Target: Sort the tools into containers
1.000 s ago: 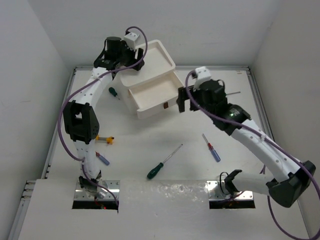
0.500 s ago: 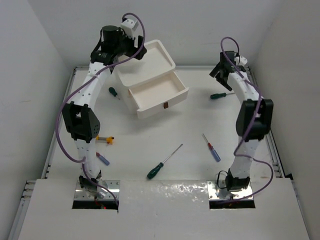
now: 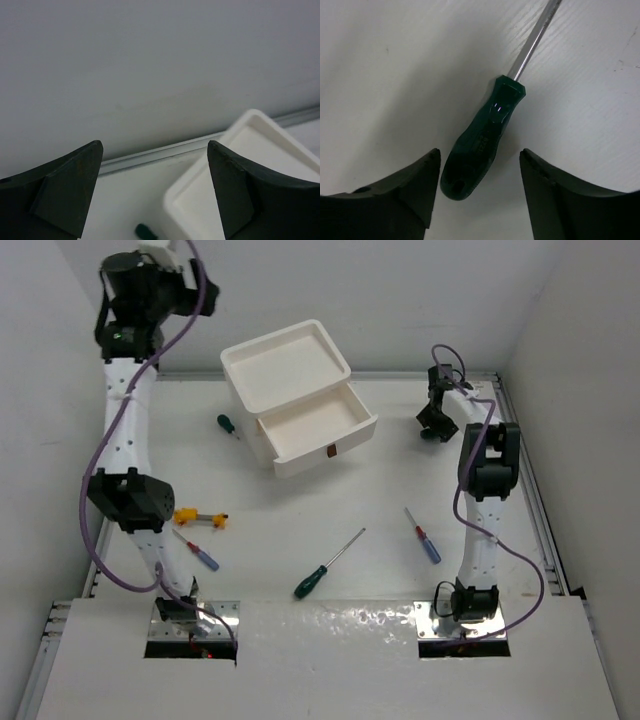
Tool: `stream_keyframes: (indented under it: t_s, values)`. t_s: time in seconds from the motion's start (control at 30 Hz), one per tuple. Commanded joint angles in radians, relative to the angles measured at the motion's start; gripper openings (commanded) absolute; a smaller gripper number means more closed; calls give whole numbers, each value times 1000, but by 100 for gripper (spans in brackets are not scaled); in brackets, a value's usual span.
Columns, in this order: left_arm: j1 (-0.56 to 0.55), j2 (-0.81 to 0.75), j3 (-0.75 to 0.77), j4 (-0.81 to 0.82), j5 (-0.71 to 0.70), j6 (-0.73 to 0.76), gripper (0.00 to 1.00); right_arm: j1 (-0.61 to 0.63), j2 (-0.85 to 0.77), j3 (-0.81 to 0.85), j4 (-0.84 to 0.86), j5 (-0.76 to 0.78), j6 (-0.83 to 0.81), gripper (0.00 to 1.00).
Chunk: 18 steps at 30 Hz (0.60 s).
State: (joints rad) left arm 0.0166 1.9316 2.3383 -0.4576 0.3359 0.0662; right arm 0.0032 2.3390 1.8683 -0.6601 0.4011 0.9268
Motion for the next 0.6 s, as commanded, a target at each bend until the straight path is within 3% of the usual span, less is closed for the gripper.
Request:
stream_keyframes:
  t_s: [0.0, 0.13, 0.17, 0.27, 0.43, 0.57]
  values:
    - [65, -77, -48, -47, -110, -14, 82, 1, 26, -11, -3, -22, 23, 60]
    - [94, -94, -129, -113, -213, -8, 83, -54, 31, -56, -10, -70, 27, 43]
    - [106, -98, -145, -130, -254, -15, 83, -60, 22, -75, -4, -74, 26, 28]
    - [138, -118, -236, -130, -311, -32, 83, -75, -44, -168, 48, -76, -43, 0]
    - [193, -125, -391, -107, -327, -57, 79, -72, -226, -222, 212, -206, -412, 0]
    - [206, -132, -497, -52, -331, -89, 76, -36, -473, -343, 512, -393, -713, 0]
